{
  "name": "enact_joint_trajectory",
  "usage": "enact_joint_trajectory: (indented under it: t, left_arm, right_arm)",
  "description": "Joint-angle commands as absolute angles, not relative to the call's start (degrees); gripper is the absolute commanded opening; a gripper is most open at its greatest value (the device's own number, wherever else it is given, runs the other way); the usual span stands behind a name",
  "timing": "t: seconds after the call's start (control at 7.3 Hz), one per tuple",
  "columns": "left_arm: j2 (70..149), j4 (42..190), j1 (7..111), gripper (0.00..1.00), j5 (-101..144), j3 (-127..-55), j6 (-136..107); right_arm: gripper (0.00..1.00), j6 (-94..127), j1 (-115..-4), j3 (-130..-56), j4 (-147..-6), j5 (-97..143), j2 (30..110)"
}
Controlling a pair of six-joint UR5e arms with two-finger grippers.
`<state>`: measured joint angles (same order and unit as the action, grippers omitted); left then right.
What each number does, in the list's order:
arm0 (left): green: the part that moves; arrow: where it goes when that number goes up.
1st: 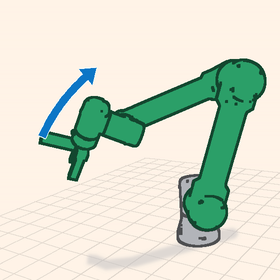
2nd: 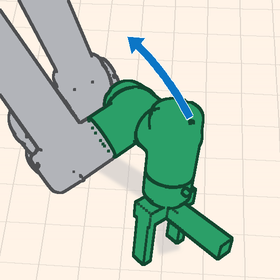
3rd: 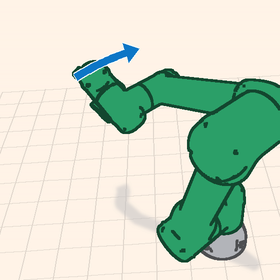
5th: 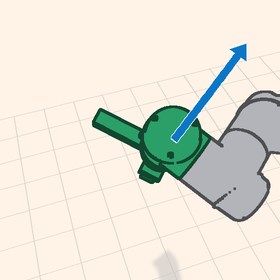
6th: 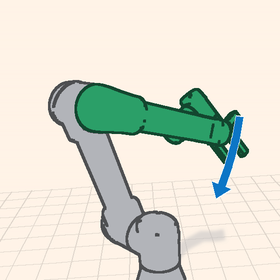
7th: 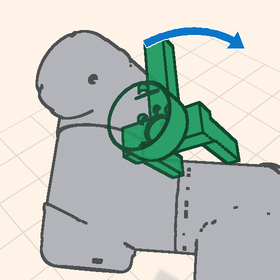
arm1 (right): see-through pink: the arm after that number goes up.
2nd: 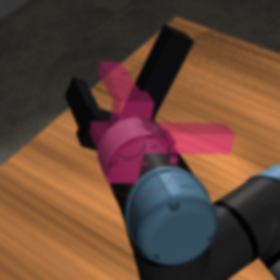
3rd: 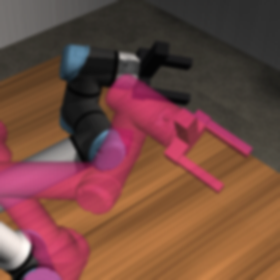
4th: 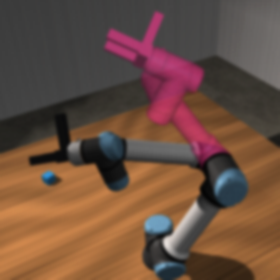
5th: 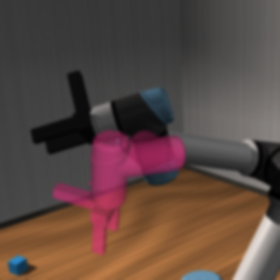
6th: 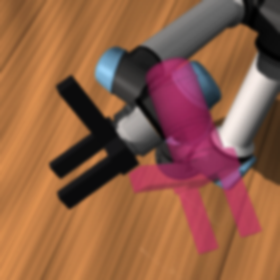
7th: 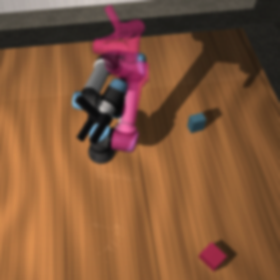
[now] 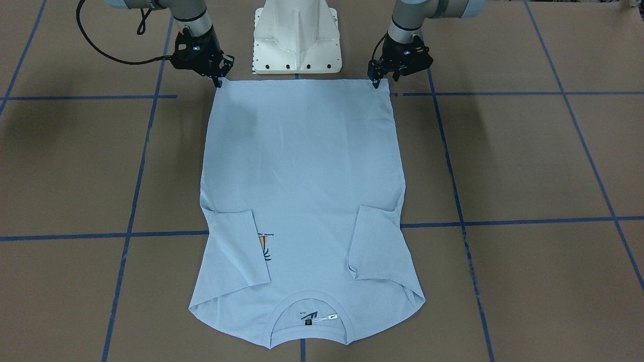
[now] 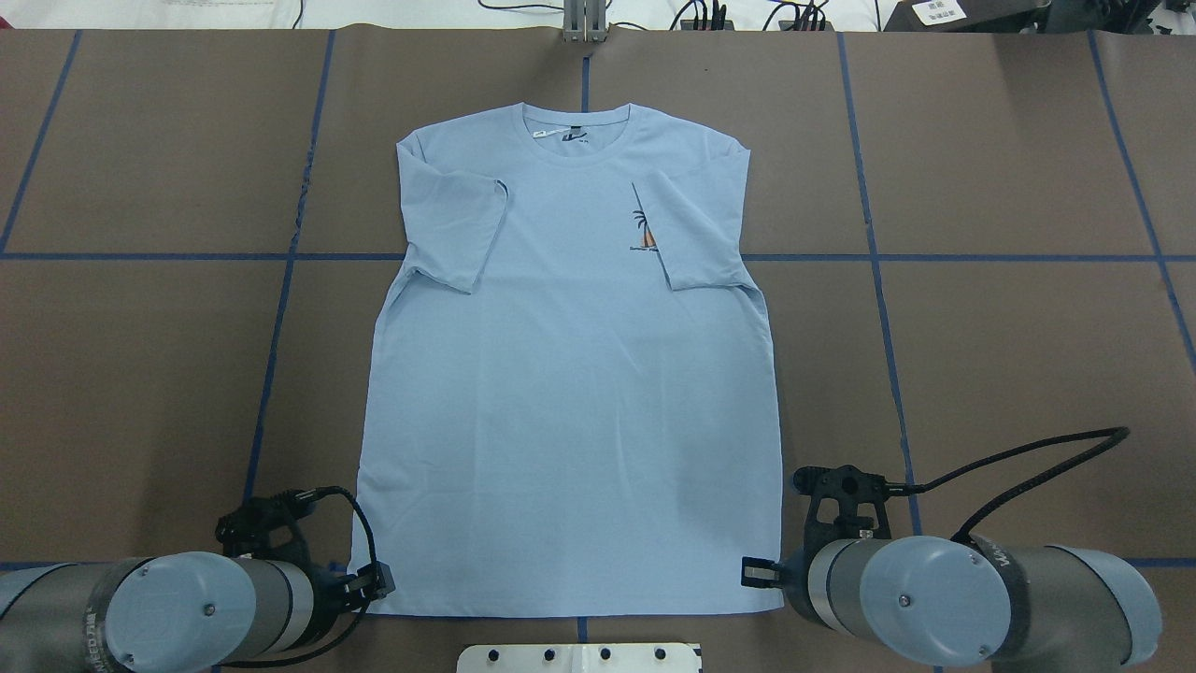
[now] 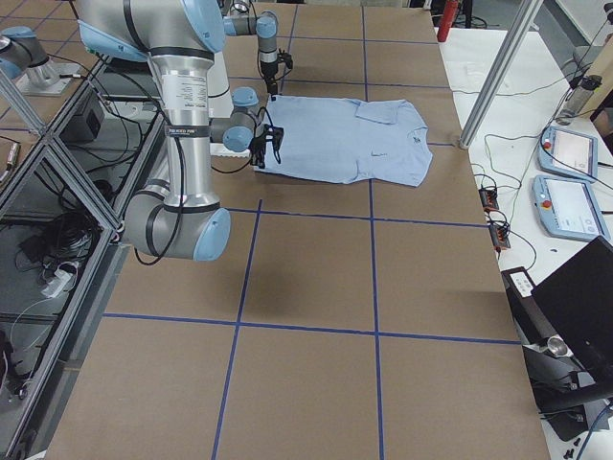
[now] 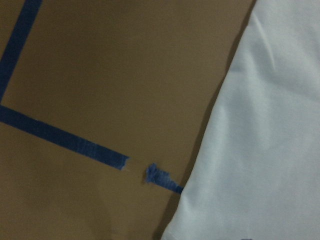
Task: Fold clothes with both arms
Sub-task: 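Pinch the hem corners with both grippers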
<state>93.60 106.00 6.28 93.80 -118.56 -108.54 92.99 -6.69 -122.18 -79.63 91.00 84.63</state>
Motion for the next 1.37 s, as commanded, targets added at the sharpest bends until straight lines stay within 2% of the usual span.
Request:
enact_joint_trajectory:
  t: [0.0,0.14,0.27,0.69,1.23]
  left_arm:
    - [93.60,106.00,6.24,0.22,93.78,-118.57,-108.54]
    - [93.60,106.00,6.33,0.08,93.78,-118.56,-108.54]
    - [93.60,106.00,6.24,0.00,93.78,-118.83,-108.54]
    - [93.17,105.74,6.50,0.00,93.87,-122.41,-108.02]
    - [93.43,90.56,2.13,0.00,94.57,-136.11,-103.46]
  right_arm:
    - [0.00,92.90,-6.68,-122.08,-79.63,91.23,84.64]
    - [0.00,92.90,-6.85,-122.08,-79.54,92.10,84.64]
    - [0.00,92.90,-6.94,-122.17,-79.54,92.11,84.73]
    - [0.00,92.37,-8.60,-124.70,-79.72,95.07,85.95]
    - [0.00,92.37,-8.53,-137.25,-79.80,101.92,95.24]
